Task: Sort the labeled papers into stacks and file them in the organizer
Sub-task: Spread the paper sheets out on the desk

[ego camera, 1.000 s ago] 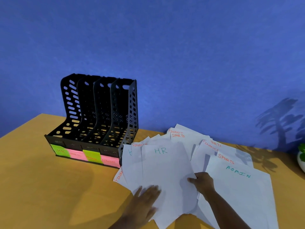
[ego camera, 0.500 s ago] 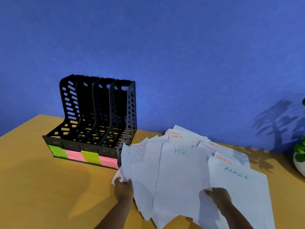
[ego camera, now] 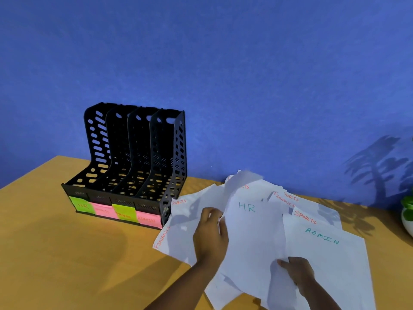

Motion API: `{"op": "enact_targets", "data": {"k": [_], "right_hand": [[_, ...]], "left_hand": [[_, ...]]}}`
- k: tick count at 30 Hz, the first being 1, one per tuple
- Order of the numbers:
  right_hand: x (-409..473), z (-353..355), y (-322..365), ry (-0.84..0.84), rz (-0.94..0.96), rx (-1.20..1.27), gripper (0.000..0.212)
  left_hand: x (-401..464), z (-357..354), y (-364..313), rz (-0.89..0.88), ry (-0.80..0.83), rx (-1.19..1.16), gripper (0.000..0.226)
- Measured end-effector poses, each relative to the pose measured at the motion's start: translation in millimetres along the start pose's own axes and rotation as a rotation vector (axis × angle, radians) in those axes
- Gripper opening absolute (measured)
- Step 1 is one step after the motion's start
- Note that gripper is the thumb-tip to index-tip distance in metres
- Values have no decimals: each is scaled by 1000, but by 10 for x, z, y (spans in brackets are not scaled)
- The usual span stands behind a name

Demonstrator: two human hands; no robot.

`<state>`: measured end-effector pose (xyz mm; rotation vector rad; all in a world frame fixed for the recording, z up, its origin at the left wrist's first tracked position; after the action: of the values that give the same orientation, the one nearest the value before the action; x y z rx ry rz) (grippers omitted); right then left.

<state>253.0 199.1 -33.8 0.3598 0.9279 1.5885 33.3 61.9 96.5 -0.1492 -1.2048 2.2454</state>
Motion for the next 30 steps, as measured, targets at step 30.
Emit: {"op": "enact_targets", "data": {"k": [30], "right_hand": [[-71, -31, 141, 47, 39, -56, 20]], "left_hand": [[723, 1202, -575, -6, -772, -698, 25]]}}
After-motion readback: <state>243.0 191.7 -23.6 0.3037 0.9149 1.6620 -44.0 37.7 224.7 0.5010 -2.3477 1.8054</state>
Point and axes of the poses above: each hand's wrist, its own x-axis towards the middle knuckle, its own z-axis out of the back of the hand, y = z × x, the point moved 5 cm from there along x, towards the middle knuckle, and after that the axes turned 15 degrees about z, right-handed, at the moved point
